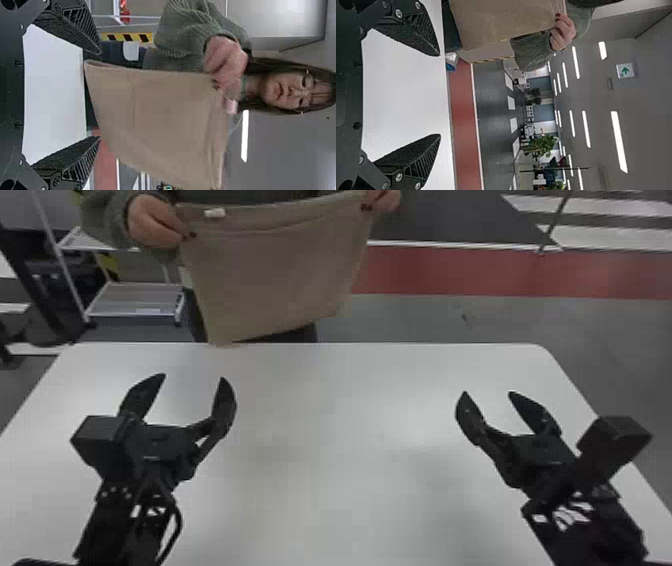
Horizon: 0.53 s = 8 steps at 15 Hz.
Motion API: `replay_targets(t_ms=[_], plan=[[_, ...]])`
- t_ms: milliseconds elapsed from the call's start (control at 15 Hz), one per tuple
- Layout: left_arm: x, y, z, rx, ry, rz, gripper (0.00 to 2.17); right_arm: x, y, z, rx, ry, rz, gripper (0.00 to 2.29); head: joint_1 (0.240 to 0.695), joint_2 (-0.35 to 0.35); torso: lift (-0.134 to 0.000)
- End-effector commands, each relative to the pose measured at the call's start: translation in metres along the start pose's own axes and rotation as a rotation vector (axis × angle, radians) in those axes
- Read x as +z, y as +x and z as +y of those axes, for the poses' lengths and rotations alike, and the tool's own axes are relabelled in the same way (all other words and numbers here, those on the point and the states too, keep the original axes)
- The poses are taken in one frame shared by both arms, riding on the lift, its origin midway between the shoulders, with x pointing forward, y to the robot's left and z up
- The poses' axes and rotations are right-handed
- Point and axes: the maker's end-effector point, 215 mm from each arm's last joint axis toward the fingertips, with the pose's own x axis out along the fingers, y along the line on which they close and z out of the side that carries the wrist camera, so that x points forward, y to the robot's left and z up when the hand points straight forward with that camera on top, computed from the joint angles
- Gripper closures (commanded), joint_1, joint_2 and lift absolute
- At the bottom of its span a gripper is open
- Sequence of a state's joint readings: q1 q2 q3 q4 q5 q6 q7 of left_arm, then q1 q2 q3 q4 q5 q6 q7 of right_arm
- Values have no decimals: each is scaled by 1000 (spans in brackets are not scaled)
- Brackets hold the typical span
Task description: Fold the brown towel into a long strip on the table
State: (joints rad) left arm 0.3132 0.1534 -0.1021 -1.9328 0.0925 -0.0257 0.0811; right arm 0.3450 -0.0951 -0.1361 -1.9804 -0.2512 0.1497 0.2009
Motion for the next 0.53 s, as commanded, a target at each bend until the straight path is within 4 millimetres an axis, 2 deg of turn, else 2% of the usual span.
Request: replay_targets(t_ms=[0, 467], plan=[[6, -1, 1, 3, -2, -25, 130, 0, -1, -1, -1, 4, 0, 167, 695, -66, -123], [11, -2, 3, 9, -4, -43, 130, -3, -2, -3, -5, 19, 5, 167, 695, -65, -123]])
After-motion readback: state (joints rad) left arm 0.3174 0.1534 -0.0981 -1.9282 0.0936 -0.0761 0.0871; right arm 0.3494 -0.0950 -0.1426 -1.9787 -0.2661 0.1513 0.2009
